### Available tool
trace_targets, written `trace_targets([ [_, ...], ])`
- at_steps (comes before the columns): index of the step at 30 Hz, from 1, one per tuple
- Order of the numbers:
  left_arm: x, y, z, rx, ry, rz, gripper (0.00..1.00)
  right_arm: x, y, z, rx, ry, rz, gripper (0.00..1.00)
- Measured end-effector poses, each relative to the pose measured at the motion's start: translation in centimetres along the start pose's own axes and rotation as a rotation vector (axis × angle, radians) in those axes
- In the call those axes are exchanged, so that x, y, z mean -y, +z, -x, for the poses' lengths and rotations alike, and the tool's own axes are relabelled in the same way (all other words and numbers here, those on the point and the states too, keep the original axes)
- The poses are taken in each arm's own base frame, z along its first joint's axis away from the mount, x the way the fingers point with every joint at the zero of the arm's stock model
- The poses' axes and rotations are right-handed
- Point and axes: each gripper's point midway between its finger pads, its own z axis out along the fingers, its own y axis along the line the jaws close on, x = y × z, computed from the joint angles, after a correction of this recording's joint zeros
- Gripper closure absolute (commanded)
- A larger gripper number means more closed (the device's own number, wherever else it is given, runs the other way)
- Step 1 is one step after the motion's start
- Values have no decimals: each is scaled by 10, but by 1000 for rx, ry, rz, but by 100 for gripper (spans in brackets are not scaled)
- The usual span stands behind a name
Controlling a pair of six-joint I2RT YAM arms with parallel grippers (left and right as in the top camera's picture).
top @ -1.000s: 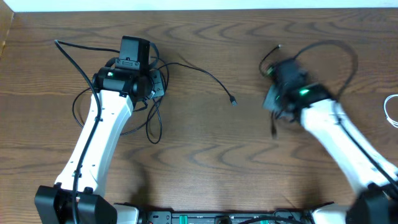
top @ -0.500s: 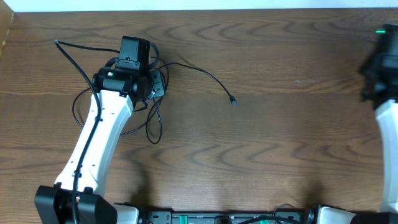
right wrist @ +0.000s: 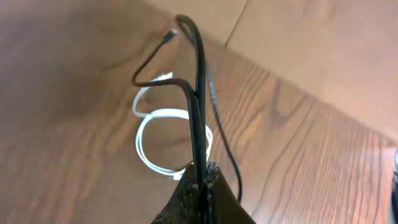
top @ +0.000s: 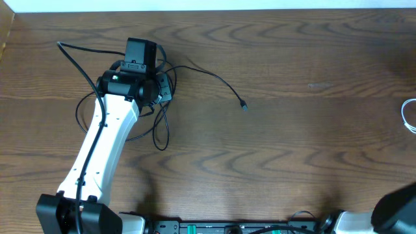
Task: Untangle cables
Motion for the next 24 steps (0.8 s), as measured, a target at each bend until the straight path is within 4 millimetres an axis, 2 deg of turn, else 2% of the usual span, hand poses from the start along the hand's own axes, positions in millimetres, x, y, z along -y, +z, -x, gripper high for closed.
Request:
trace_targets([
  [6,4,0,-1,-5,0,-20,93,-15,38,-30,-107,-58,-6,99],
  [7,4,0,0,-4,0,-24,93,-16,40,-32,-115,-61,-6,91],
  [9,6,0,1,-1,0,-32,93,-18,41,-34,-121,-67,2,66],
  [11,9,0,2,3,0,-47,93,-21,41,-33,-120,-66,23,50],
  [14,20,-1,7,20,1,-108,93,-35,40,-37,-142,-92,111,42],
  [20,59,-8,16,60,41,-268,93,-65,31,-52,-212,-127,297,37],
  [24,107,-18,15,97,125,-402,93,-86,18,-68,-272,-154,405,34],
])
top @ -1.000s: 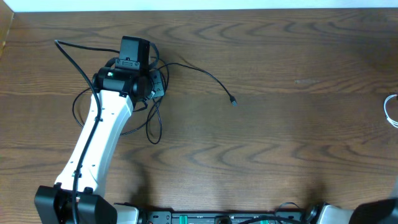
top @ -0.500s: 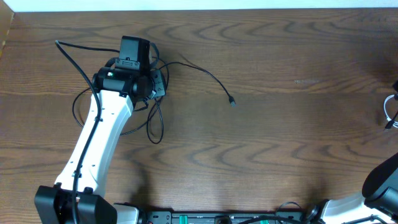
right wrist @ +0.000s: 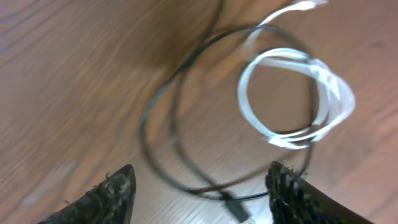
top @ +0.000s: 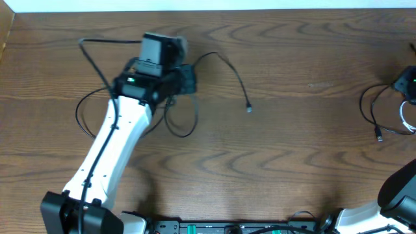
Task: Untangle cables
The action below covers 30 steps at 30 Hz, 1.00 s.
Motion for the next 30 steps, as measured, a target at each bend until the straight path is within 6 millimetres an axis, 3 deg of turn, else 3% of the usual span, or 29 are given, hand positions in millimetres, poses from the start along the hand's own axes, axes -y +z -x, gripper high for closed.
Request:
trace_targets([
  [3,57,3,8,56,83,-169,93,-23,-1,-8,-27,-37,76,33],
  [4,86,1,12,91,119,-262,93,-34,-2,-11,-34,-57,109,33],
  [8,178,-22,21,206,215,-558,92,-66,-7,-25,-71,-126,199,33],
  [10,202,-32,17,220,242,-638,93,-78,-9,-32,-89,-151,222,33],
  [12,202,-31,11,188,224,-631,93,-88,-11,-38,-101,-178,241,33],
  [16,146,-9,6,101,108,-439,93,-106,-15,-50,-119,-233,271,33],
  [22,23,0,21,99,-23,-60,92,-151,-26,-75,-136,-372,338,29],
  [25,-25,-7,31,128,-43,79,83,-176,-35,-95,-157,-449,379,27],
  [28,-72,-17,29,118,-87,220,65,-196,-45,-123,-215,-525,424,25],
  [30,-103,-26,23,95,-133,305,64,-207,-54,-142,-257,-572,455,25],
])
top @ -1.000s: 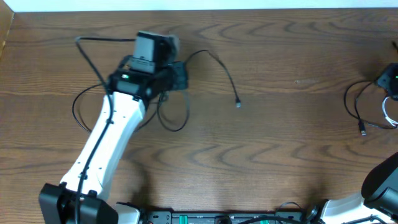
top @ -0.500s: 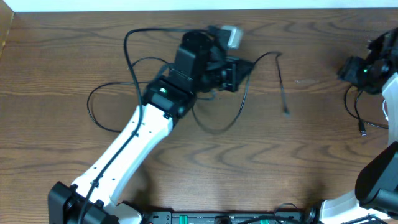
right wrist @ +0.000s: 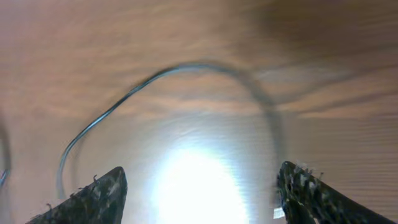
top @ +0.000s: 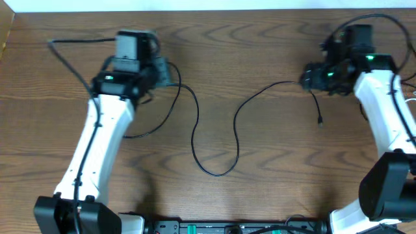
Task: Untangle cables
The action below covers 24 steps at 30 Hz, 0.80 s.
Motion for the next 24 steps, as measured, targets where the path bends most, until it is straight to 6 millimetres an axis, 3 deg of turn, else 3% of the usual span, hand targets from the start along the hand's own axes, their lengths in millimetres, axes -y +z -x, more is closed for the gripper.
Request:
trace_targets([
  [6,-101,-12,-10,-70,-220,215,55,-66,8,-26,-84,-94,99,16],
  [12,-176,-31,-13,-50,-446,339,45,-122,21,-39,-75,-136,168,14],
  [19,-214,-44,-16,-26,-552,394,38,-148,56,-69,-70,-25,160,21],
  [24,-231,-35,-24,-59,-587,417,37,-159,75,-79,-20,38,162,21],
])
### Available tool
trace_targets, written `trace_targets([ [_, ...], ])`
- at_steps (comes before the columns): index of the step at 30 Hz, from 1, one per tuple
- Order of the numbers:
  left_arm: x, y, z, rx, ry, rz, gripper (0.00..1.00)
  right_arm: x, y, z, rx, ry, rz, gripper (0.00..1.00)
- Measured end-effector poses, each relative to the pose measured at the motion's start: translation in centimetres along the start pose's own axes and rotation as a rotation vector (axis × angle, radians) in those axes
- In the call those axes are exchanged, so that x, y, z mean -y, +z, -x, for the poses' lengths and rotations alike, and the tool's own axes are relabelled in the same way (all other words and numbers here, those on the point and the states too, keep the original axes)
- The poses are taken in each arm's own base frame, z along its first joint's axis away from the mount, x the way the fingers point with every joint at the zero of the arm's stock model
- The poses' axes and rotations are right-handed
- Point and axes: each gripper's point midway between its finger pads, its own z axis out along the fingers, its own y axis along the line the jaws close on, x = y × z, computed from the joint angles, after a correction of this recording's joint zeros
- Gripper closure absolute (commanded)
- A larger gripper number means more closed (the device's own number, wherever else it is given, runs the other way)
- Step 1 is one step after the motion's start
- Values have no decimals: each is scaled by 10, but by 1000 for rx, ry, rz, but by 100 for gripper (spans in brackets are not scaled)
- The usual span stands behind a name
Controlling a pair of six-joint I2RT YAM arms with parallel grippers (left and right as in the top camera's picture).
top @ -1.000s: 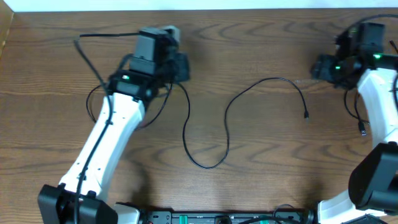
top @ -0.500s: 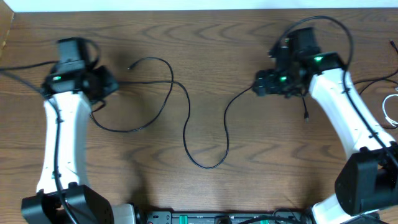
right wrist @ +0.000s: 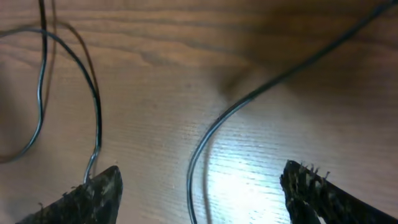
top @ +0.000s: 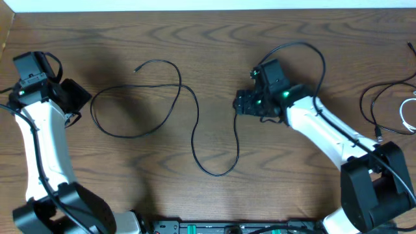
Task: Untangle cables
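Note:
A long black cable (top: pixel 197 130) lies spread in loose curves across the table's middle, one end at the upper left (top: pixel 136 67). My right gripper (top: pixel 243 103) is low over it, open, and the cable (right wrist: pixel 194 168) runs between its fingers (right wrist: pixel 93 193) without being gripped. From there the cable arcs up and over the right arm (top: pixel 305 45). My left gripper (top: pixel 73 96) is at the far left, just beside the cable's leftmost loop (top: pixel 92 112); its jaws are too dark to read. A second black cable (top: pixel 372 104) lies at the far right.
A white cable coil (top: pixel 408 116) lies at the right edge beside the second black cable. The table's far edge runs along the top, with a light wall behind it.
My left arm has swung from the upper middle-left to the far left edge, and the cable there now lies loose in a wide loop. My right gripper has moved left and down, onto the cable's middle.
At first my right gripper was shut on a black cable over the white coil, and my left was at a bunched cable. Then the right was open with that cable lying by the coil. Later the long cable stretched between both arms; now it lies spread out.

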Motion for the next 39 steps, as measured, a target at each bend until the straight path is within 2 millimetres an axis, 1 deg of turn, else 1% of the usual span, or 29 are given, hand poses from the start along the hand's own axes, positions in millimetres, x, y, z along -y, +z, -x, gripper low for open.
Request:
trace_targets([
  [5,-6,29,0,-46,-1,29,35,-10,19,-3,40,15,7,21],
  [7,-7,42,-3,-73,15,40,35,-15,28,-5,46,6,10,21],
  [13,-6,74,-3,-101,69,48,35,-13,50,-19,20,5,-36,21],
  [16,-1,87,0,-96,121,27,35,-12,53,-22,19,4,-49,21],
  [20,14,103,0,-103,221,-55,35,-11,53,-23,21,5,-60,21],
  [24,24,119,-8,-138,305,-123,35,-8,53,-25,15,9,-72,21],
  [28,27,135,-18,-176,351,-157,35,-7,53,-25,15,9,-75,21],
  [29,27,139,-20,-186,356,-162,37,-7,53,-25,15,9,-75,21],
  [30,27,142,-22,-194,361,-165,42,-7,53,-25,15,9,-75,22],
  [32,27,147,-26,-209,372,-168,61,-7,53,-25,14,9,-76,21],
  [33,27,149,-28,-216,371,-171,75,-7,53,-25,15,9,-75,21],
  [34,28,150,-29,-222,375,-180,85,-7,53,-25,15,10,-75,21],
  [35,30,150,-31,-226,371,-193,92,-7,53,-25,14,9,-76,21],
  [39,45,145,-37,-250,358,-286,92,-5,52,-24,22,9,-89,22],
])
